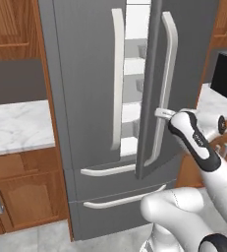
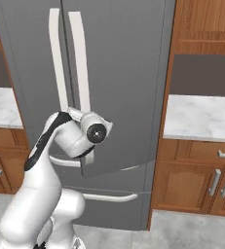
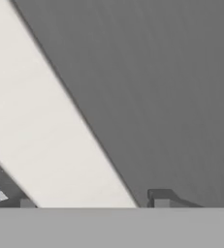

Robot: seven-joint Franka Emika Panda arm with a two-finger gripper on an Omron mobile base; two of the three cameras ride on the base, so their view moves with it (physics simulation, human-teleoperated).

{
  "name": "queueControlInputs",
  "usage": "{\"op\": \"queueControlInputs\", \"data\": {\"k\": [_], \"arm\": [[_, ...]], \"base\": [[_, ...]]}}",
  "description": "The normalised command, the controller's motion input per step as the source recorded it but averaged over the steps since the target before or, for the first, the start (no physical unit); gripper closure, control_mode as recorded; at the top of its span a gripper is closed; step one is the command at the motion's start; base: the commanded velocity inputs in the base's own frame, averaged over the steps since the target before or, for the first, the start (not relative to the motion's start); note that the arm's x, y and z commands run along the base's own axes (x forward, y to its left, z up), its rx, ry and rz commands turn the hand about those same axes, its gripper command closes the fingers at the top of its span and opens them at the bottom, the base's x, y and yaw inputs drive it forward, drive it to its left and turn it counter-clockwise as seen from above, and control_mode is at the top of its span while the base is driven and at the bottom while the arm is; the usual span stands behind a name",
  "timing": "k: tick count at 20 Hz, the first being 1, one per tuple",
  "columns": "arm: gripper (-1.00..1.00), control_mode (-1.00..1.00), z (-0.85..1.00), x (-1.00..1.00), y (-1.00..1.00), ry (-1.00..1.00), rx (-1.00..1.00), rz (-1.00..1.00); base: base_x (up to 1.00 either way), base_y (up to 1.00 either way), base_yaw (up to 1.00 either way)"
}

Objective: Place one of the steaks on the plate and the other in the bowl. Then place the bowl in the fridge.

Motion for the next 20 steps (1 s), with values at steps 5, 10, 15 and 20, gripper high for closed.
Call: {"op": "queueControlInputs", "data": {"k": [5,10,15,20], "arm": [[1.00,-1.00,-0.09,-0.21,-1.00,-0.08,0.13,-0.01],[1.00,-1.00,-0.04,-0.33,-1.00,0.00,0.12,-0.08],[1.00,-1.00,-0.16,-0.35,-1.00,0.00,0.12,-0.11],[1.00,-1.00,0.02,-0.92,-0.26,-0.51,0.05,-0.16]], "base": [[0.00,0.00,0.00],[0.00,0.00,0.00],[0.00,0.00,0.00],[0.00,0.00,0.00]]}}
